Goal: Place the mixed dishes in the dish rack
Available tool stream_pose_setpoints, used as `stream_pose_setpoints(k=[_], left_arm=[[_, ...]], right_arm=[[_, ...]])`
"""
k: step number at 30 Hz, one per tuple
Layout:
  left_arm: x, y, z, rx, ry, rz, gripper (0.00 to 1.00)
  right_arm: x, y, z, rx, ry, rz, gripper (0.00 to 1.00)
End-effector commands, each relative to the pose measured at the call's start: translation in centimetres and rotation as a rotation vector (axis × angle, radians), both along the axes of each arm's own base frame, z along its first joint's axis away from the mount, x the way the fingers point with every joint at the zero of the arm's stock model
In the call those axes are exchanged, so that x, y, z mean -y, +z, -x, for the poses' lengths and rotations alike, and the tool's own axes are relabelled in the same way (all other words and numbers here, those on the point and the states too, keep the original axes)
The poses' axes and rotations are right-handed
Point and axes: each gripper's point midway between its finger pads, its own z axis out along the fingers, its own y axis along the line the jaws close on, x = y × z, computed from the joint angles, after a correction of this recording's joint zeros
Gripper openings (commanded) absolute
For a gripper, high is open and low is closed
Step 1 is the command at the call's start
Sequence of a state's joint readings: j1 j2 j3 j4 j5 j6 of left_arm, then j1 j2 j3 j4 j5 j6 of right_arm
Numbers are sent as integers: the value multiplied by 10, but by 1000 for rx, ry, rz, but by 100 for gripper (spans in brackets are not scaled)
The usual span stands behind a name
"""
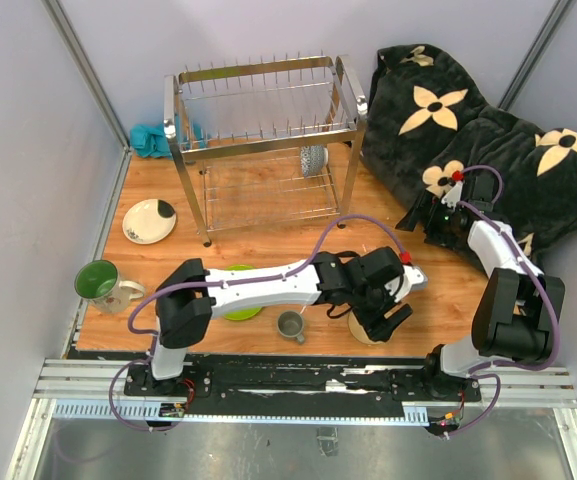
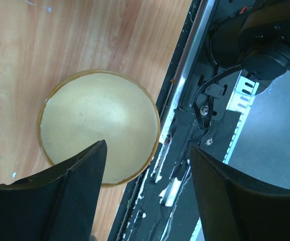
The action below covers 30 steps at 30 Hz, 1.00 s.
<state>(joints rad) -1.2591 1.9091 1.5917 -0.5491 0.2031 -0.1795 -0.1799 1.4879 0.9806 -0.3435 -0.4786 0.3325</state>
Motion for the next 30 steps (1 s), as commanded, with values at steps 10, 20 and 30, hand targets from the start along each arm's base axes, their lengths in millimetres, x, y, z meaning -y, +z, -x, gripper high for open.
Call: stream_pose_setpoints(k=[10, 20, 30], left_arm=[[21, -30, 8, 15, -55, -100, 72], [17, -56, 6, 35, -77, -171, 67], [19, -70, 6, 43, -81, -215, 64]], right_arm=[[19, -25, 15, -86, -77, -33, 99], [34, -27, 21, -84, -141, -59, 100], [34, -33, 22, -96, -145, -70, 100]])
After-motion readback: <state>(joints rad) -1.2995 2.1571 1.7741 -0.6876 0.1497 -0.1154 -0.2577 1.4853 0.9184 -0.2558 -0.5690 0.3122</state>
